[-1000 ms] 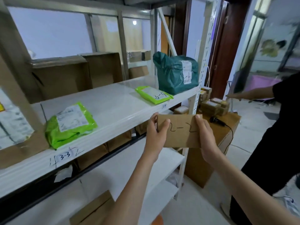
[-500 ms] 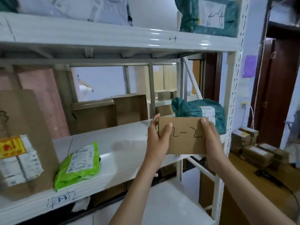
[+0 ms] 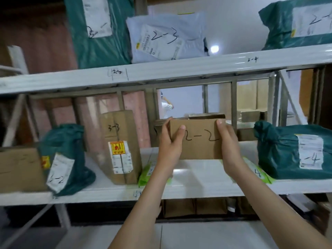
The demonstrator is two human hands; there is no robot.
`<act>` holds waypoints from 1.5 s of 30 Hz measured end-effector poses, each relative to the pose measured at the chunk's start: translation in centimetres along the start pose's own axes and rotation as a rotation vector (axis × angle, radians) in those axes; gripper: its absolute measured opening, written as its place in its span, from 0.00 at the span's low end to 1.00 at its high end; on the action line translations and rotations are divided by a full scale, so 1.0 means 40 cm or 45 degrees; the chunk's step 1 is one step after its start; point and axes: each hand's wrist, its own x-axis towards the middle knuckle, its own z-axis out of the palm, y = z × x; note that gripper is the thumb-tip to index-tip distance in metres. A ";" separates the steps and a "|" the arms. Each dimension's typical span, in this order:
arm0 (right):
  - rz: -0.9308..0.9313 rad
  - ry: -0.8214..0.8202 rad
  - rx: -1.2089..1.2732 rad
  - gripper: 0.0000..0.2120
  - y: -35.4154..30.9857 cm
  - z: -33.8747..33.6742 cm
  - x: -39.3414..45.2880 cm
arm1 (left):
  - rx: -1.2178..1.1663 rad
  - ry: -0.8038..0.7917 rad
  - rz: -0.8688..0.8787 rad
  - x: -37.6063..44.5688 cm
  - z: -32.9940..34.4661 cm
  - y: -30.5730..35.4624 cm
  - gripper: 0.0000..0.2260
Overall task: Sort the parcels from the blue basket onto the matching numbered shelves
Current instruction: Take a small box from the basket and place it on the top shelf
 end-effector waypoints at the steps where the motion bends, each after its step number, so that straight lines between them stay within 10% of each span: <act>1: -0.003 -0.028 0.010 0.20 -0.007 0.037 -0.018 | 0.012 0.015 0.014 -0.007 -0.040 0.018 0.21; 21: -0.047 -0.484 0.167 0.20 -0.167 0.937 -0.522 | 0.337 0.303 0.072 -0.124 -1.046 0.323 0.13; 26: -0.211 -0.478 0.086 0.25 -0.255 1.122 -0.504 | 0.407 0.353 0.149 -0.023 -1.208 0.390 0.29; 36: -0.658 -0.586 0.059 0.20 -0.403 1.436 -0.378 | 1.013 0.568 0.556 0.237 -1.417 0.543 0.18; 45: -0.702 -0.655 -0.003 0.24 -0.421 1.679 -0.249 | 1.406 0.613 0.465 0.414 -1.570 0.598 0.19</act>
